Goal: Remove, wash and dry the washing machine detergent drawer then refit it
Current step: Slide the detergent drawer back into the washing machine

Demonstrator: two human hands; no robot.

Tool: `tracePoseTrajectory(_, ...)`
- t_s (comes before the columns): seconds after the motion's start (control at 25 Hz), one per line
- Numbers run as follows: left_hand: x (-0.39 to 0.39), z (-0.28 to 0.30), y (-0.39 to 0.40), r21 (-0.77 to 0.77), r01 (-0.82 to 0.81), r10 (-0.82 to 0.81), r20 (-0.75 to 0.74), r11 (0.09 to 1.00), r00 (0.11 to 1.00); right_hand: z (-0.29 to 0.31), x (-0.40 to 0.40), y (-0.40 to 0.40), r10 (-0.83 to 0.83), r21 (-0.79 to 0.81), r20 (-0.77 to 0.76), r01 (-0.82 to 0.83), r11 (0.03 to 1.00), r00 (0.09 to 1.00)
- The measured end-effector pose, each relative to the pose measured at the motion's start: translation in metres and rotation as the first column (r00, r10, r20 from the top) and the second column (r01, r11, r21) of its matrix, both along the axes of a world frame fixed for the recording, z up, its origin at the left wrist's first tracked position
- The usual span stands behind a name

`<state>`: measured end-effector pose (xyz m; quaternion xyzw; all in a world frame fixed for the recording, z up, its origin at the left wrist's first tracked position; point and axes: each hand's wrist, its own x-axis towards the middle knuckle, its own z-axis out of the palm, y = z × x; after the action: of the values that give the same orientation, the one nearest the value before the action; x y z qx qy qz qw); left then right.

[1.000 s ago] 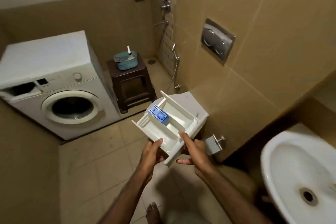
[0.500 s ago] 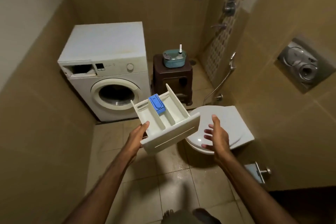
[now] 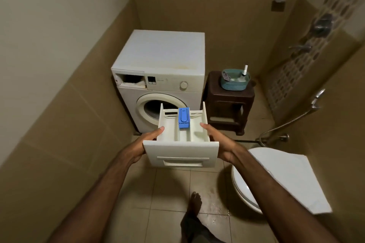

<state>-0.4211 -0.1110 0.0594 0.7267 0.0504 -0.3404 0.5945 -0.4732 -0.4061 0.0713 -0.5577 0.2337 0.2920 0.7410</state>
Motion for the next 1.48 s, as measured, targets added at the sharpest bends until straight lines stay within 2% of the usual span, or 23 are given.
tracePoseTrajectory(0.12, 0.040, 0.006, 0.021, 0.002, -0.035, 0.035, -0.060, 0.999, 0.998, -0.008, 0.050, 0.026, -0.033, -0.029, 0.018, 0.034, 0.999, 0.999)
tracePoseTrajectory(0.2, 0.068, 0.012, 0.034, 0.015, -0.114, 0.115, -0.106, 0.993, 0.988, -0.009, 0.085, 0.042, -0.026, -0.025, 0.043, 0.028, 0.999, 0.999)
tracePoseTrajectory(0.28, 0.089, 0.018, 0.046, -0.002, -0.256, 0.253, -0.143, 0.967, 0.957, -0.009, 0.118, 0.057, -0.001, -0.051, 0.064, 0.004, 0.999, 0.998)
tracePoseTrajectory(0.32, 0.096, 0.017, 0.050, -0.015, -0.392, 0.386, -0.133, 0.920, 0.913, -0.008, 0.134, 0.063, 0.006, -0.064, 0.069, -0.002, 0.998, 0.998)
tracePoseTrajectory(0.36, 0.101, 0.011, 0.054, 0.000, -0.572, 0.569, -0.093, 0.821, 0.817, -0.009, 0.151, 0.069, 0.010, -0.071, 0.071, -0.005, 0.997, 0.997)
tracePoseTrajectory(0.4, 0.101, 0.002, 0.056, 0.031, -0.759, 0.760, -0.041, 0.650, 0.649, -0.011, 0.166, 0.074, 0.012, -0.076, 0.070, -0.007, 0.997, 0.998)
tracePoseTrajectory(0.44, 0.095, -0.006, 0.058, 0.043, -0.898, 0.899, -0.021, 0.437, 0.437, -0.012, 0.180, 0.079, 0.017, -0.075, 0.067, -0.012, 0.997, 0.998)
tracePoseTrajectory(0.48, 0.087, -0.016, 0.057, 0.046, -0.952, 0.953, -0.040, 0.301, 0.300, -0.014, 0.195, 0.084, 0.020, -0.068, 0.055, -0.016, 0.998, 0.998)
tracePoseTrajectory(0.52, 0.077, -0.024, 0.054, 0.054, -0.961, 0.960, -0.084, 0.271, 0.267, -0.014, 0.208, 0.090, 0.021, -0.066, 0.035, -0.019, 0.998, 0.999)
tracePoseTrajectory(0.56, 0.072, -0.032, 0.050, 0.049, -0.949, 0.944, -0.133, 0.312, 0.303, -0.015, 0.221, 0.097, 0.027, -0.072, 0.015, -0.026, 0.997, 1.000)
tracePoseTrajectory(0.68, 0.081, -0.039, 0.036, -0.077, -0.819, 0.775, -0.285, 0.568, 0.565, -0.020, 0.253, 0.121, 0.046, -0.078, -0.005, -0.046, 0.996, 0.999)
tracePoseTrajectory(0.72, 0.092, -0.037, 0.033, -0.142, -0.778, 0.710, -0.333, 0.613, 0.620, -0.022, 0.261, 0.129, 0.053, -0.074, -0.004, -0.053, 0.996, 0.999)
tracePoseTrajectory(0.76, 0.106, -0.032, 0.031, -0.190, -0.763, 0.674, -0.371, 0.618, 0.638, -0.025, 0.269, 0.139, 0.064, -0.069, -0.011, -0.065, 0.996, 0.998)
tracePoseTrajectory(0.96, 0.167, -0.025, 0.045, -0.257, -0.869, 0.730, -0.472, 0.424, 0.495, -0.037, 0.299, 0.179, 0.096, -0.098, -0.012, -0.097, 0.990, 0.995)
tracePoseTrajectory(1.28, 0.237, -0.063, 0.108, -0.175, -0.893, 0.788, -0.421, 0.415, 0.449, -0.064, 0.356, 0.238, 0.215, -0.224, -0.019, -0.213, 0.951, 0.977)
tracePoseTrajectory(1.4, 0.250, -0.082, 0.128, -0.141, -0.895, 0.801, -0.403, 0.423, 0.442, -0.075, 0.379, 0.242, 0.311, -0.332, -0.023, -0.301, 0.894, 0.950)
tracePoseTrajectory(1.48, 0.254, -0.093, 0.139, -0.125, -0.891, 0.804, -0.388, 0.437, 0.450, -0.082, 0.396, 0.235, 0.315, -0.462, 0.070, -0.249, 0.851, 0.946)
